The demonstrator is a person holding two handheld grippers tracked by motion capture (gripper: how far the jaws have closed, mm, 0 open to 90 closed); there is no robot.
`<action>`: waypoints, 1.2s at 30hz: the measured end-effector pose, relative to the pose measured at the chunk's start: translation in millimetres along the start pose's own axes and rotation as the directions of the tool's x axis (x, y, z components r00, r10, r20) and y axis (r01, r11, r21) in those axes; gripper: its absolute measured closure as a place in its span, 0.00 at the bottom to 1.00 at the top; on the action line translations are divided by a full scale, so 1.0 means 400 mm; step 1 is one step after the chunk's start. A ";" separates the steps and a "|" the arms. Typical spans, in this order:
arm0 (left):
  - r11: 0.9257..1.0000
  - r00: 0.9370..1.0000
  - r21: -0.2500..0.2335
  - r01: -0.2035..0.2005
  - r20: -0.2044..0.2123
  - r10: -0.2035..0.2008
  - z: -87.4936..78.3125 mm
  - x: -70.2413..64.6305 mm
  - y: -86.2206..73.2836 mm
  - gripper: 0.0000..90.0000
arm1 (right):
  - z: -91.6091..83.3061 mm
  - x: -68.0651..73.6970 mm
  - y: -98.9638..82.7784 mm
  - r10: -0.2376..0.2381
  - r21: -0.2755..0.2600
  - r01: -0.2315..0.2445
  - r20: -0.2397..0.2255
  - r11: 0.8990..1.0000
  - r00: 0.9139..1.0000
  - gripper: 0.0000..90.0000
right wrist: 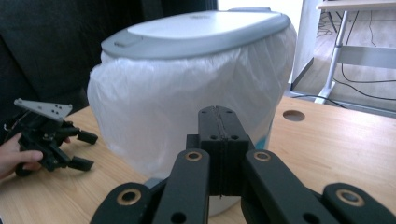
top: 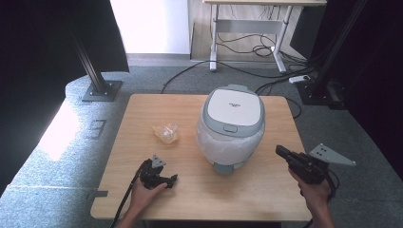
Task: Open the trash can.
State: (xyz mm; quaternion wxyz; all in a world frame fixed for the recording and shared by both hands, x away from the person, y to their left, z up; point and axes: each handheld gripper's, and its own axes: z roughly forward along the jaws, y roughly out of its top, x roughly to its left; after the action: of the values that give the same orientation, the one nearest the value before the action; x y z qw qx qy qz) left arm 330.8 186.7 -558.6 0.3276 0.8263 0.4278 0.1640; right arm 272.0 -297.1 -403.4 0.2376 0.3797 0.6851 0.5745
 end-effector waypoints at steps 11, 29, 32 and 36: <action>1.000 1.000 0.000 -0.001 -0.001 0.001 -0.001 -0.001 0.000 0.10 | 0.042 0.014 0.064 0.010 0.000 -0.010 -0.062 1.000 0.998 1.00; 1.000 1.000 -0.001 0.001 -0.002 -0.001 -0.002 -0.003 -0.001 0.10 | 0.117 0.046 0.133 -0.002 0.001 0.002 -0.116 1.000 0.993 1.00; 1.000 1.000 -0.001 0.001 -0.002 -0.001 -0.002 -0.003 -0.001 0.10 | 0.138 0.057 0.145 -0.015 0.009 0.016 -0.125 1.000 0.992 1.00; 1.000 1.000 -0.001 0.001 -0.002 -0.001 -0.002 -0.002 -0.001 0.10 | 0.150 0.061 0.151 -0.019 0.013 0.021 -0.131 1.000 0.991 1.00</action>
State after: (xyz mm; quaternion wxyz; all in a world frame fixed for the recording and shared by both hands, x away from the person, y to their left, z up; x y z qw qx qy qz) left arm 329.6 186.3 -558.4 0.3279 0.8258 0.4284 0.1647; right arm 317.8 -238.3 -355.9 0.1950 0.3359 0.7069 0.5911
